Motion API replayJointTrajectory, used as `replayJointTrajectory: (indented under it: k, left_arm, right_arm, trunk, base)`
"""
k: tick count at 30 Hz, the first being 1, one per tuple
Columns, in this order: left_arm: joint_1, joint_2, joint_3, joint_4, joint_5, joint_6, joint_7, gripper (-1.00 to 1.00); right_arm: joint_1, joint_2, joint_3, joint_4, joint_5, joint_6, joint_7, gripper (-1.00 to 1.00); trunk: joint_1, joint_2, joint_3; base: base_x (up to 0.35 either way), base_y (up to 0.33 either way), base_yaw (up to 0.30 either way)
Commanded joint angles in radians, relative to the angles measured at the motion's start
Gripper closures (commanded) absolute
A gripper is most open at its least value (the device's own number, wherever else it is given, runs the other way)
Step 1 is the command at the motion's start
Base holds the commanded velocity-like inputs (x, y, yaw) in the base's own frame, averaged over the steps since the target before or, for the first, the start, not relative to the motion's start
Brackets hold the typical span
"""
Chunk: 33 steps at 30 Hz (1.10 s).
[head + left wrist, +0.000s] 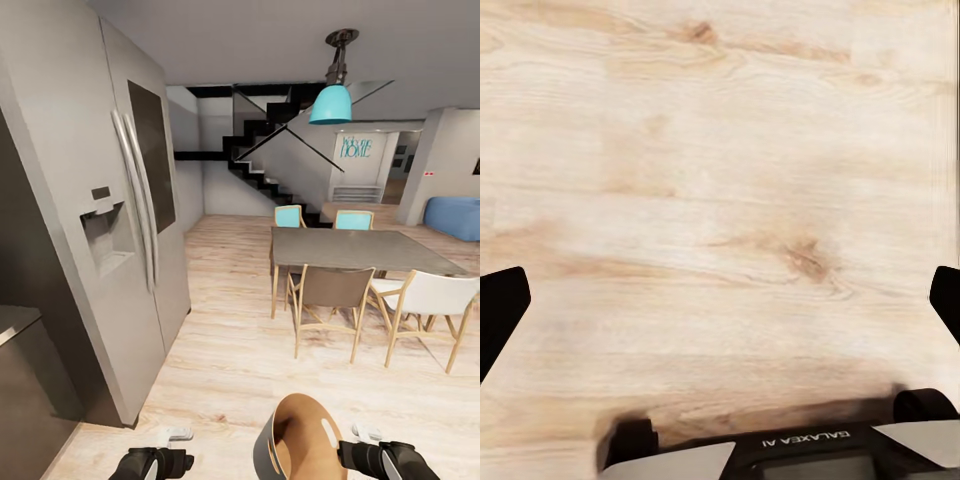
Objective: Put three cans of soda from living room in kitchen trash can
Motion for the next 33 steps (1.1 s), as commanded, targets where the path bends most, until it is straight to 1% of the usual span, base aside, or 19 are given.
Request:
replayJointTrajectory:
  k: [1, 33]
  left_arm:
    - [0.000, 0.000, 0.000, 0.000, 0.000, 0.000, 0.000, -1.00]
    - [0.000, 0.001, 0.000, 0.000, 0.002, -0.011, 0.000, -1.00]
  right_arm:
    - [-0.001, 0.000, -0.001, -0.001, -0.018, 0.004, 0.005, 1.00]
    - [-0.001, 0.001, 0.001, 0.000, -0.018, 0.002, 0.007, 1.00]
  trunk:
    - [0.000, 0.000, 0.001]
    - [0.000, 0.000, 0.017]
  base:
    - [0.000, 0.000, -0.244]
    - [0.000, 0.000, -0.245]
